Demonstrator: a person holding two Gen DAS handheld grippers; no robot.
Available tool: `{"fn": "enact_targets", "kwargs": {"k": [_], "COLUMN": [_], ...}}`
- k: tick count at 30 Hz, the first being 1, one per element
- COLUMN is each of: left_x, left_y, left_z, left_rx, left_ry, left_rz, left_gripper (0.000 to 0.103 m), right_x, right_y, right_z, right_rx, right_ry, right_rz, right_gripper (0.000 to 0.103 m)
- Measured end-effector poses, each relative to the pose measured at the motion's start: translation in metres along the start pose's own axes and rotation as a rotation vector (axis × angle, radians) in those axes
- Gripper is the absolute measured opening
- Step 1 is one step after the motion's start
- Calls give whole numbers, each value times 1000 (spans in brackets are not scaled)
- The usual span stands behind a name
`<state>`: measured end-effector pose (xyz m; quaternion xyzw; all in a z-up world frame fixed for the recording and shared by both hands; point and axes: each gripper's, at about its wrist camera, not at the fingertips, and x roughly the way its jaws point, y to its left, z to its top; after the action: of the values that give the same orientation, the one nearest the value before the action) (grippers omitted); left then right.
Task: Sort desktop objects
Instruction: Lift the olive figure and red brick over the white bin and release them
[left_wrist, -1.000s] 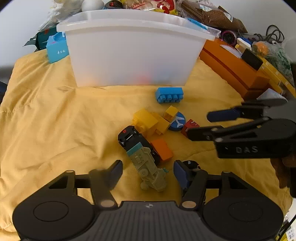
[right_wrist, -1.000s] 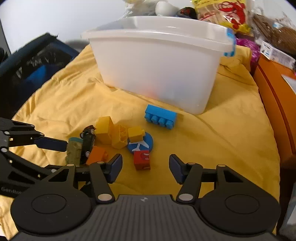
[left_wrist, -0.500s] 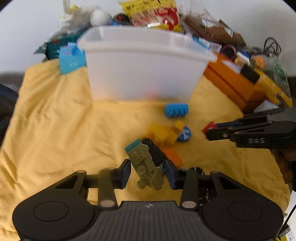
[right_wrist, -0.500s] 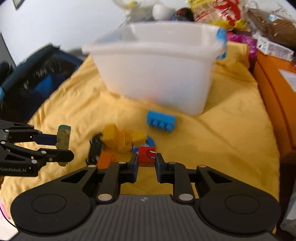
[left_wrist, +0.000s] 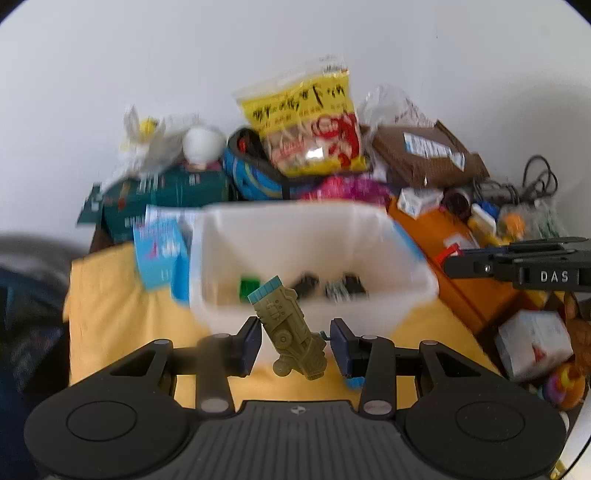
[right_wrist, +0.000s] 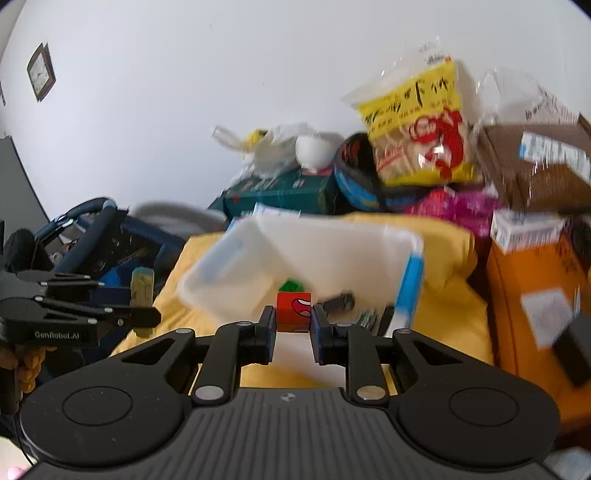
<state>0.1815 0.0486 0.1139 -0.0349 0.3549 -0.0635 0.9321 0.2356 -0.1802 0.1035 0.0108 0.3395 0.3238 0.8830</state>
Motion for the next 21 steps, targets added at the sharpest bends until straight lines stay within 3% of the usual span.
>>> {"fn": "enact_targets", "kwargs": {"k": [8,21], "left_x": [29,65], "left_y": [7,1], "left_z": [57,74], "left_rx": [-13,-10], "left_ry": [17,75], "left_rz": [-1,9], "left_gripper": [45,45], "right_x": [27,57], "right_y": [-14,-25], "right_z": [36,47], "right_rx": [30,41], "right_ry": [43,130], "right_rz": [-39,-74], "right_gripper": [22,22]}}
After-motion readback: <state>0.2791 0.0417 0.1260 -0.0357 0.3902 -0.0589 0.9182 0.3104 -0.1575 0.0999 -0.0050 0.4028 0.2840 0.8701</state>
